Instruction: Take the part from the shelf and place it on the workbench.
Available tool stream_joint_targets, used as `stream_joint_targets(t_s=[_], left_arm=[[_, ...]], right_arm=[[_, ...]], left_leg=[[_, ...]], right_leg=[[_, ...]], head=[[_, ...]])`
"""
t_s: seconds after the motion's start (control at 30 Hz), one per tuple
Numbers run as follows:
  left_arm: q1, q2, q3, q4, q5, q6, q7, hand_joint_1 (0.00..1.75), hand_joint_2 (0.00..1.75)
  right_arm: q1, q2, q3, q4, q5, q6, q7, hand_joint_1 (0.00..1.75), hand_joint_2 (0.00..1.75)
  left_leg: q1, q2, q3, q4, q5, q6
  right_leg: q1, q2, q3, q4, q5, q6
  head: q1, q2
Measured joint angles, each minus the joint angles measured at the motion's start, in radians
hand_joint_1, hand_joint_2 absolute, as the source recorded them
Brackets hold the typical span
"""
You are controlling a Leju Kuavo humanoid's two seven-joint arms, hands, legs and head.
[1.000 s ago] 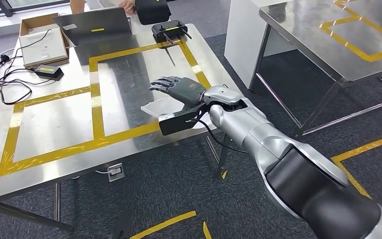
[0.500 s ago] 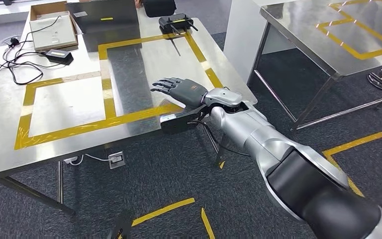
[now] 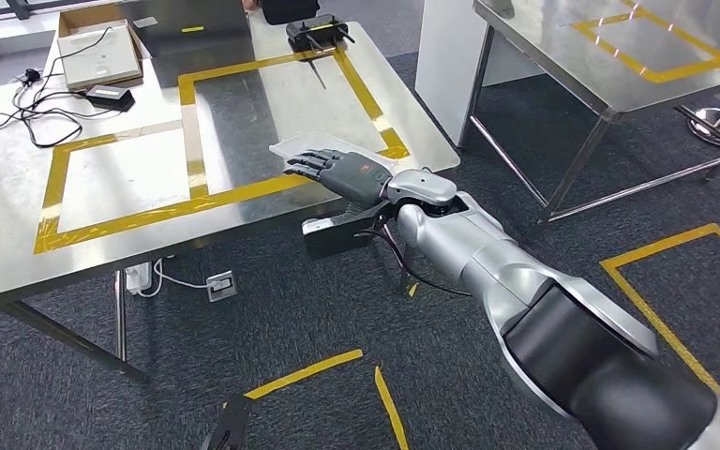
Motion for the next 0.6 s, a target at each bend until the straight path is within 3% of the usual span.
stream_joint_targets(t_s=[0.03, 0.07, 0.1, 0.17, 0.23, 0.27, 0.3, 0.33, 0.4, 0.43, 0.47, 0.5, 0.53, 0.57, 0.6], left_arm=[[0.0, 0.001, 0.0, 0.0, 0.0, 0.0, 0.001, 0.0, 0.0], [-0.001, 0.002, 0.0, 0.0, -0.001, 0.0, 0.002, 0.0, 0.0], [-0.002, 0.002, 0.0, 0.0, -0.001, -0.001, 0.003, 0.0, 0.0], [-0.004, 0.002, 0.0, -0.001, -0.003, -0.002, 0.005, 0.0, 0.0], [-0.004, 0.002, 0.0, 0.0, -0.003, -0.002, 0.005, 0.0, 0.0], [-0.004, 0.002, 0.0, 0.0, -0.003, -0.002, 0.005, 0.0, 0.0], [-0.005, 0.001, 0.0, -0.001, -0.004, -0.002, 0.004, 0.0, 0.0], [-0.005, 0.001, 0.0, -0.001, -0.004, -0.002, 0.004, 0.0, 0.0], [-0.005, 0.001, 0.0, -0.001, -0.004, -0.002, 0.003, 0.0, 0.0], [-0.005, 0.001, 0.0, -0.001, -0.004, -0.002, 0.003, 0.0, 0.0], [-0.005, 0.001, 0.0, -0.001, -0.004, -0.001, 0.003, 0.0, 0.0], [-0.005, 0.001, 0.0, -0.001, -0.004, -0.001, 0.004, 0.0, 0.0], [-0.005, 0.001, 0.0, -0.001, -0.004, -0.001, 0.004, 0.0, 0.0], [-0.006, 0.0, 0.0, -0.001, -0.004, -0.001, 0.004, 0.0, 0.0], [-0.006, 0.0, 0.001, -0.002, -0.004, -0.001, 0.004, 0.0, 0.0]], right_arm=[[0.002, 0.0, 0.0, 0.0, 0.0, 0.0, 0.0, 0.0, 0.0], [0.002, -0.001, 0.0, 0.0, -0.001, 0.0, 0.0, 0.0, 0.0], [0.003, -0.001, 0.0, -0.001, -0.002, 0.0, 0.0, 0.0, 0.0], [0.002, -0.003, 0.0, -0.002, -0.004, 0.0, -0.001, 0.0, 0.0], [0.005, -0.004, 0.0, -0.002, -0.007, 0.0, -0.003, 0.0, 0.0], [0.007, -0.005, -0.001, -0.002, -0.009, 0.001, -0.003, 0.0, 0.0], [0.009, -0.007, -0.001, -0.002, -0.01, 0.001, -0.003, 0.0, 0.0], [0.011, -0.008, -0.001, -0.002, -0.011, 0.002, -0.002, 0.0, 0.0], [0.013, -0.009, -0.001, -0.002, -0.012, 0.004, -0.002, 0.0, 0.0], [0.016, -0.009, -0.001, -0.002, -0.012, 0.006, -0.003, 0.0, 0.0], [0.019, -0.009, -0.002, -0.002, -0.012, 0.007, -0.003, 0.0, 0.0], [0.022, -0.009, -0.002, -0.002, -0.012, 0.009, -0.003, 0.0, 0.0], [0.024, -0.009, -0.002, -0.002, -0.012, 0.009, -0.003, 0.0, 0.0], [0.023, -0.009, -0.002, -0.003, -0.012, 0.01, -0.004, 0.0, 0.0], [0.021, -0.008, -0.002, -0.005, -0.012, 0.01, -0.004, 0.0, 0.0]], left_leg=[[0.002, 0.0, 0.038, -0.034, 0.025, -0.001], [0.002, 0.0, 0.088, -0.094, 0.031, -0.002], [0.001, -0.003, 0.134, -0.155, 0.024, 0.002], [-0.004, -0.007, 0.176, -0.232, -0.005, 0.017], [-0.006, -0.006, 0.163, -0.24, 0.006, 0.04], [-0.007, -0.005, 0.155, -0.239, 0.018, 0.051], [-0.006, -0.002, 0.145, -0.24, 0.031, 0.06], [-0.004, 0.0, 0.131, -0.242, 0.046, 0.067], [-0.006, 0.001, 0.098, -0.241, 0.075, 0.073], [-0.008, 0.001, 0.08, -0.241, 0.089, 0.074], [-0.009, 0.001, 0.062, -0.241, 0.103, 0.075], [-0.012, 0.002, 0.045, -0.24, 0.116, 0.075], [-0.014, 0.002, 0.03, -0.24, 0.129, 0.075], [-0.015, 0.002, 0.017, -0.24, 0.141, 0.074], [-0.017, 0.002, 0.007, -0.24, 0.151, 0.072]], right_leg=[[-0.001, 0.0, -0.017, 0.002, 0.013, 0.004], [-0.002, 0.0, -0.032, 0.005, 0.025, 0.011], [-0.002, 0.0, -0.044, 0.008, 0.036, 0.018], [0.0, 0.001, -0.053, 0.008, 0.056, 0.031], [-0.002, 0.001, -0.055, -0.001, 0.075, 0.044], [-0.003, 0.002, -0.06, 0.002, 0.067, 0.05], [-0.005, 0.002, -0.071, 0.022, 0.038, 0.055], [-0.006, 0.002, -0.085, 0.062, -0.01, 0.059], [-0.005, 0.002, -0.117, 0.192, -0.118, 0.064], [-0.004, 0.002, -0.123, 0.254, -0.145, 0.064], [-0.004, 0.002, -0.118, 0.293, -0.148, 0.062], [-0.002, 0.002, -0.097, 0.3, -0.132, 0.058], [0.002, 0.003, -0.059, 0.272, -0.111, 0.05], [0.008, 0.003, -0.005, 0.215, -0.102, 0.039], [0.014, 0.002, 0.054, 0.14, -0.111, 0.026]], head=[[0.0, 0.0], [0.0, 0.0], [0.0, 0.0], [0.001, 0.0], [0.001, 0.0], [0.001, 0.0], [0.001, 0.0], [0.002, 0.0], [0.003, 0.0], [0.003, 0.0], [0.003, 0.0], [0.003, 0.0], [0.003, 0.0], [0.003, 0.0], [0.003, 0.0]])
